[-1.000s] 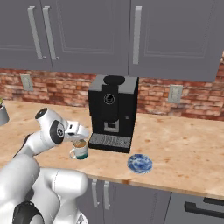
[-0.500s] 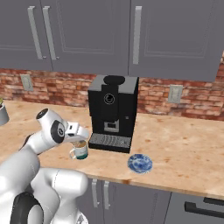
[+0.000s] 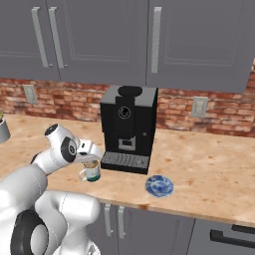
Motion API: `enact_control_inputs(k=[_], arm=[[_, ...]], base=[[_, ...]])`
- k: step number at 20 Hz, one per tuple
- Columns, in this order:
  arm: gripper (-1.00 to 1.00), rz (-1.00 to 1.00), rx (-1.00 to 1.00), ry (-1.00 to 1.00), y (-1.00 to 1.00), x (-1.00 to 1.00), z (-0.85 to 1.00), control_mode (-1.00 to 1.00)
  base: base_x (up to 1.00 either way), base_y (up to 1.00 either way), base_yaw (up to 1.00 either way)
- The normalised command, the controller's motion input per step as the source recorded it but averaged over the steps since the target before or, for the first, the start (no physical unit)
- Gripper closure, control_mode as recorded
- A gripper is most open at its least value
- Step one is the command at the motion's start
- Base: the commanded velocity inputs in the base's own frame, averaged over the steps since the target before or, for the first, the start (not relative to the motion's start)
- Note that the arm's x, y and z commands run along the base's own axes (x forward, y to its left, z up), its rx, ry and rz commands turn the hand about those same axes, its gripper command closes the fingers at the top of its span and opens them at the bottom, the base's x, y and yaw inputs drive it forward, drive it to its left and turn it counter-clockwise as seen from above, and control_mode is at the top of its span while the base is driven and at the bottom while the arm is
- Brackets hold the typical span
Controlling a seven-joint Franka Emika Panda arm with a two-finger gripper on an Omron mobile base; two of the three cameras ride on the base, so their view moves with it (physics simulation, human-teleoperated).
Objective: Take a sugar cube from the saucer and place it inside the coffee. Then, grab milk from the fridge and place it next to the coffee on the counter to sweeten the coffee.
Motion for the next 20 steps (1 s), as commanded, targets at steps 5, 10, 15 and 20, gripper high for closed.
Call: enact_control_inputs(k=[5,10,15,20], arm=[[1.00,0.00,0.00,0.00,-0.03,0.06,-0.09,-1.00],[-1.00,0.00,0.00,0.00,0.00,0.00,-0.04,-1.00],[-1.00,0.00,0.00,-0.03,0.00,0.00,0.00,-1.00],[-1.00,0.00,0.00,-0.06,0.00,0.00,0.00,-1.00]], base=[[0.00,0.00,0.00],[0.00,0.00,0.00],[0.00,0.00,0.00],[0.00,0.00,0.00]])
